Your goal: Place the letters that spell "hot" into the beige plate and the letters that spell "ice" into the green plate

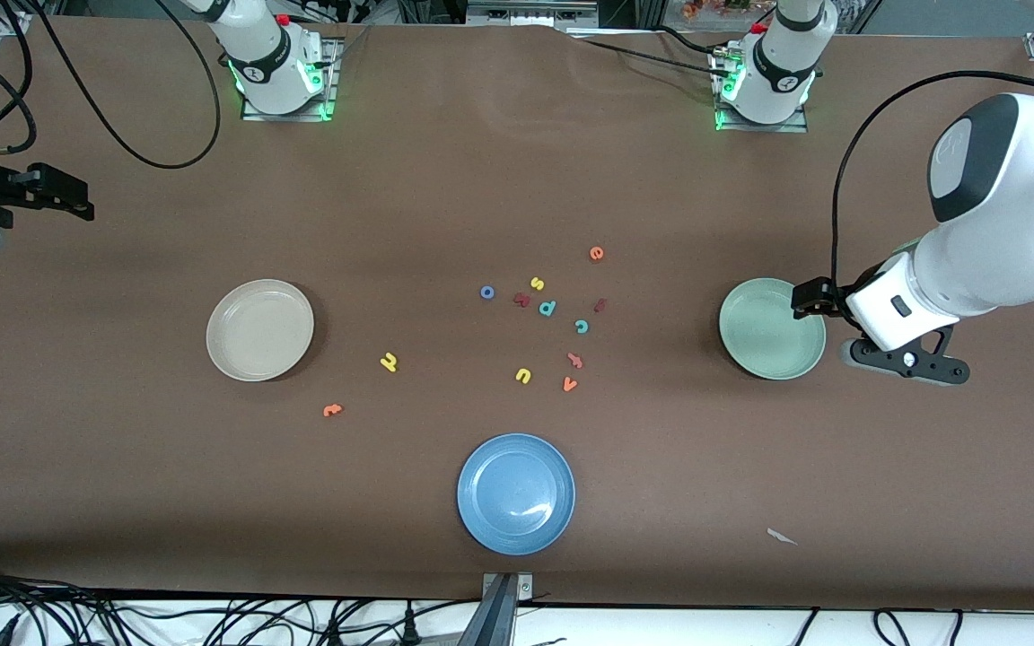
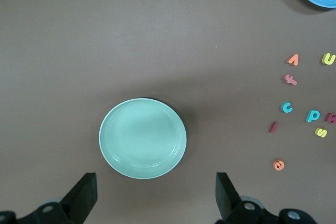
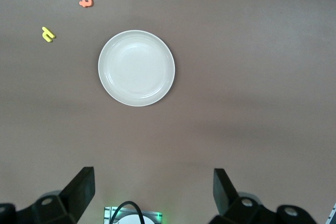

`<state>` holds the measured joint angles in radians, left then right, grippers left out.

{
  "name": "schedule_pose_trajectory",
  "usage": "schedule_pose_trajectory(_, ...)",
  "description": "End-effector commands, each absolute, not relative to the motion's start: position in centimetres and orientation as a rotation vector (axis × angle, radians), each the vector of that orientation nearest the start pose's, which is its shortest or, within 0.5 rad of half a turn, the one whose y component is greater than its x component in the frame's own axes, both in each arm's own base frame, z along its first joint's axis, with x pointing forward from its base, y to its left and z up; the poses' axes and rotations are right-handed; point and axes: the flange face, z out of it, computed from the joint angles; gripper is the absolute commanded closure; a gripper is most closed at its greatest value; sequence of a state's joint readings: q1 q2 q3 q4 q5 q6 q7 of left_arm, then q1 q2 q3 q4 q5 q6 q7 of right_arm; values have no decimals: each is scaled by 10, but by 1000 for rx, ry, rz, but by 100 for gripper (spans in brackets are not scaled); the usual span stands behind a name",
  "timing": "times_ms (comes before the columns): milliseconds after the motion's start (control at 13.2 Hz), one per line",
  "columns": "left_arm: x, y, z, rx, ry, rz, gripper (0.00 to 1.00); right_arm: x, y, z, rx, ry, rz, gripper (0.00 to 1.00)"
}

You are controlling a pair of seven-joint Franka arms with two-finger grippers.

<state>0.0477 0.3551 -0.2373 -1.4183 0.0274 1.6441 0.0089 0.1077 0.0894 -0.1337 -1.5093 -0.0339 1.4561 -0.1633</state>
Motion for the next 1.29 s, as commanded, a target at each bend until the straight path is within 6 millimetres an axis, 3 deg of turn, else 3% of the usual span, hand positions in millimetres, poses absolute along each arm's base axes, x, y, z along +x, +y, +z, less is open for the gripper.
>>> schedule_pose_trajectory(0, 641, -99, 493, -3136, 303, 184, 1, 568, -14, 600, -3140, -198, 244, 0)
schedule_pose_trajectory(1213, 640, -99, 495, -3135, 300, 181, 1, 568, -25, 607, -3164, -190, 220, 0)
